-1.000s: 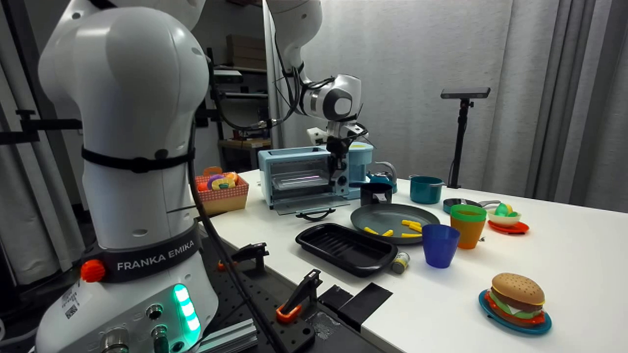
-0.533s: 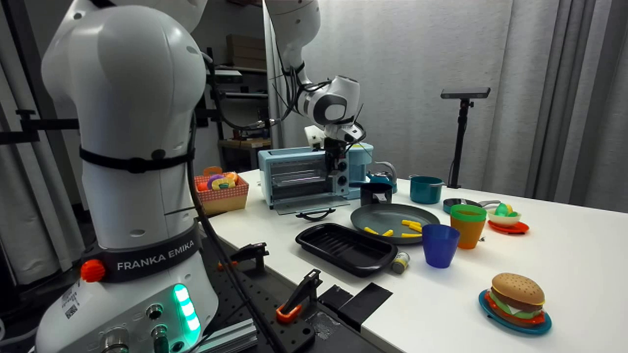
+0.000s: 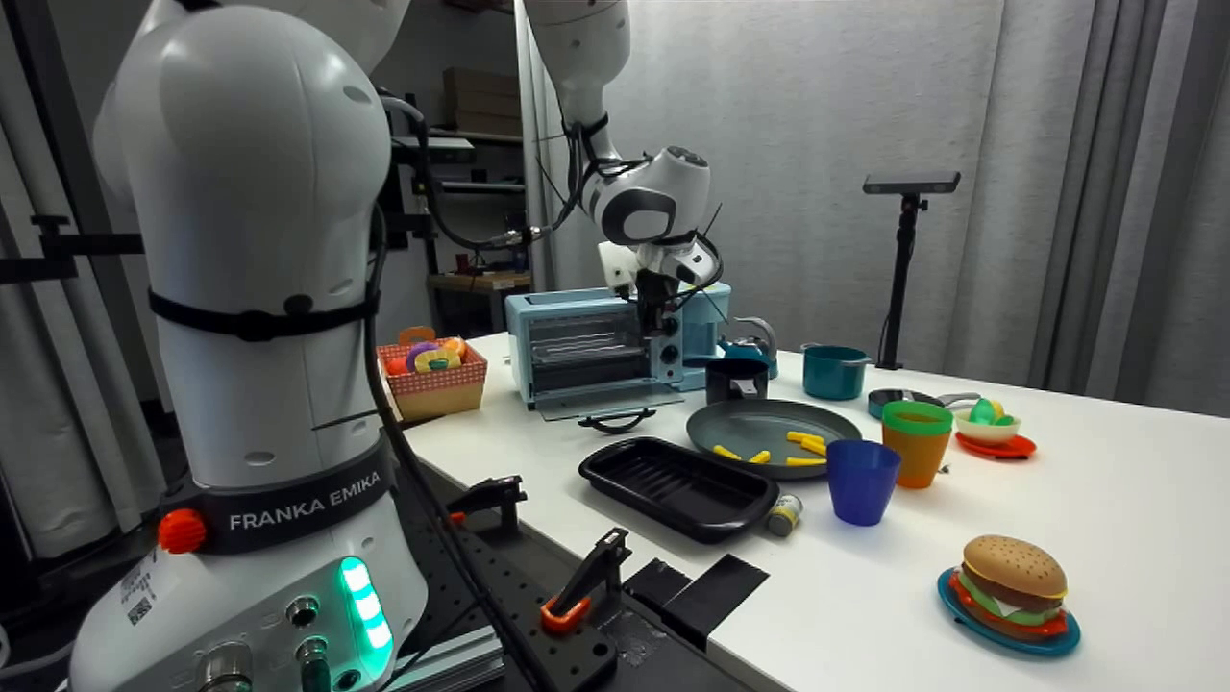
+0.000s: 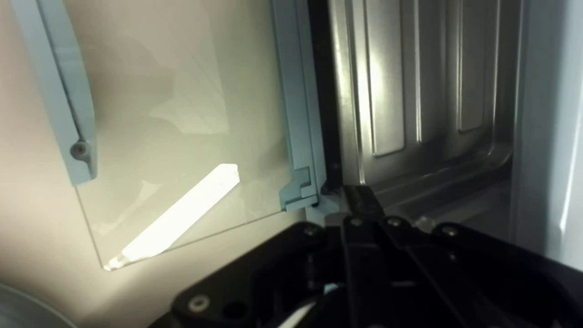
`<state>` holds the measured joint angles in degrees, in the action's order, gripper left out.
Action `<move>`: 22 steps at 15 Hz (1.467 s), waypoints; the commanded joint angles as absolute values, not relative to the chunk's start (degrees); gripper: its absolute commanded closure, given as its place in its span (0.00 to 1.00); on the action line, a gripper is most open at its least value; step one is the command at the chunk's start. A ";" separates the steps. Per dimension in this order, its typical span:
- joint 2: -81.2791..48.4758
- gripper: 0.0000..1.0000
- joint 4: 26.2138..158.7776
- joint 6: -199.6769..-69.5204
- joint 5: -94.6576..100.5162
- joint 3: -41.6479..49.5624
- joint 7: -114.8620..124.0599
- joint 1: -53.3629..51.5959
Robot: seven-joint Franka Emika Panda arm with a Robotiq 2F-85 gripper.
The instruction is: Close the door to the oven
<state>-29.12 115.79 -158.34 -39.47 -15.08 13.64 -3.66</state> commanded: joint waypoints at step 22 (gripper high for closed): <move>-30.10 1.00 114.20 -157.00 -42.80 -14.72 11.19 -4.64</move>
